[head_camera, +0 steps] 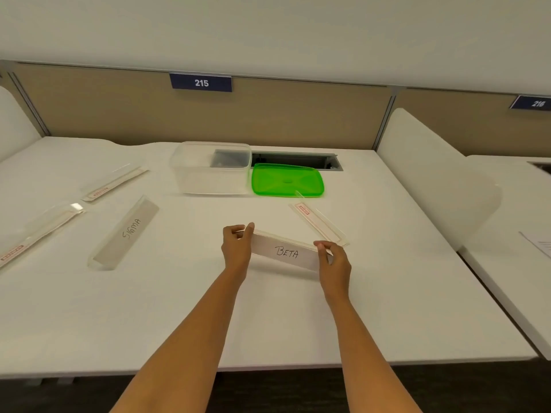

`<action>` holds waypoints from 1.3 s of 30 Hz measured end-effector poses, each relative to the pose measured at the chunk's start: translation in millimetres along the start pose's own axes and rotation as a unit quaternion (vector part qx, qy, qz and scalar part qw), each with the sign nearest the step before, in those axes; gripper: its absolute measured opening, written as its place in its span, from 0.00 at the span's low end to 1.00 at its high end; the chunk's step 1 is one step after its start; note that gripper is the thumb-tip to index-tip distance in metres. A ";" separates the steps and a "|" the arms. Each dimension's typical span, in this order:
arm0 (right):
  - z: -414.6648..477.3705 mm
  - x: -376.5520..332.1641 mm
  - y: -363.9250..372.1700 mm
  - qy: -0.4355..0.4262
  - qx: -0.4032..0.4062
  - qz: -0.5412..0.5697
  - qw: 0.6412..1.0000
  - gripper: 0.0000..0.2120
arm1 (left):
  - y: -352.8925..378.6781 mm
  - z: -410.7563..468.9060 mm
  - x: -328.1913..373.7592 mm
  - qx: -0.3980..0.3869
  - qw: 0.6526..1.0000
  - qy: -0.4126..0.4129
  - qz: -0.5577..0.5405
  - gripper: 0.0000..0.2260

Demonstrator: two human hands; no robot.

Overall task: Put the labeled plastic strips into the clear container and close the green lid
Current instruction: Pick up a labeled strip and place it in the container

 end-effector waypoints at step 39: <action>148.8 -169.2 282.0 -0.152 -0.192 -0.093 0.965 0.13 | -28.1 295.0 186.8 -0.040 0.865 0.367 0.341 0.17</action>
Point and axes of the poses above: each hand's wrist, its own z-axis towards the middle knuckle, its own y-axis out of the palm, x = y × z, the point moved 2 cm from there along z, towards the middle knuckle, and after that the axes turned 15 degrees about x, right-handed, at the moved point
